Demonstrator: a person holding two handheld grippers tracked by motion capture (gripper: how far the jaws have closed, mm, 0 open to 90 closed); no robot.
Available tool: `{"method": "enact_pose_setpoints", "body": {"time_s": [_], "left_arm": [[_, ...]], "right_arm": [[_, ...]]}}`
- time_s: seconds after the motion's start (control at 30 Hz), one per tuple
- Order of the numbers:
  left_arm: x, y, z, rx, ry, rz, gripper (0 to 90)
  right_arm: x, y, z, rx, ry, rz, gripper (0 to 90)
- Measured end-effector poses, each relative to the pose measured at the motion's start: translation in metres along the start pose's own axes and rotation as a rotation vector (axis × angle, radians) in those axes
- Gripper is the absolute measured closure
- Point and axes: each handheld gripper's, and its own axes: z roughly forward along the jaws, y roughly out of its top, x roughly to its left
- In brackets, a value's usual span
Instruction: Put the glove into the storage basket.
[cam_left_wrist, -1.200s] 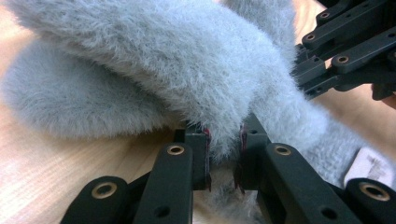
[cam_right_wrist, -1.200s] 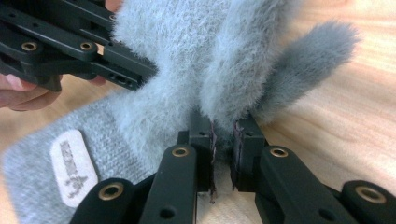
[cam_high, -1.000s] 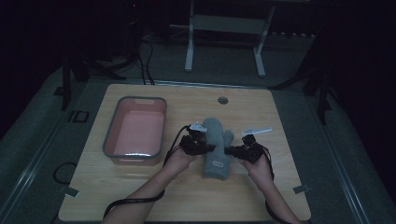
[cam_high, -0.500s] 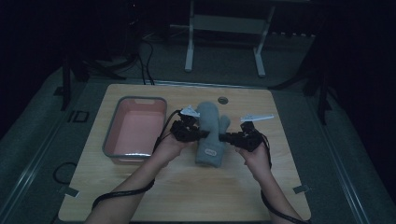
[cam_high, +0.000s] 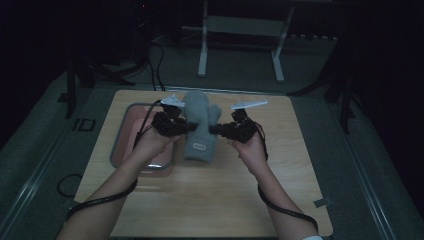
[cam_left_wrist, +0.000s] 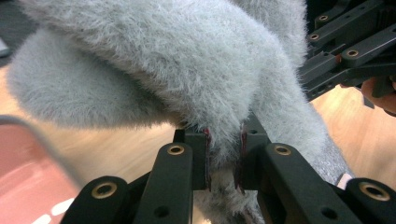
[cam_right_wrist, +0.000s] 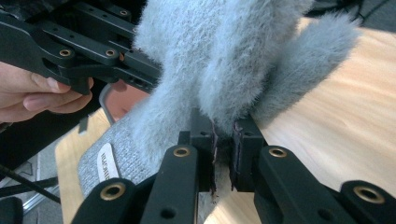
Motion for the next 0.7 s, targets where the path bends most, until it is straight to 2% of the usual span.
{"method": "enact_pose_setpoints", "body": {"time_s": [0.23, 0.37, 0.5, 0.7], "left_arm": [[0.028, -0.003, -0.044, 0.004, 0.064, 0.000, 79.8], [0.048, -0.012, -0.060, 0.017, 0.094, -0.030, 79.7], [0.067, -0.028, -0.063, 0.024, 0.110, -0.076, 79.7], [0.093, -0.056, -0.050, 0.063, 0.122, -0.146, 79.6]], "right_arm": [[0.027, 0.033, 0.034, 0.001, 0.041, -0.048, 82.3], [0.040, 0.046, 0.060, 0.008, 0.054, -0.066, 82.2], [0.044, 0.050, 0.088, 0.027, 0.064, -0.057, 82.3], [0.039, 0.041, 0.129, 0.075, 0.052, -0.032, 82.3]]}}
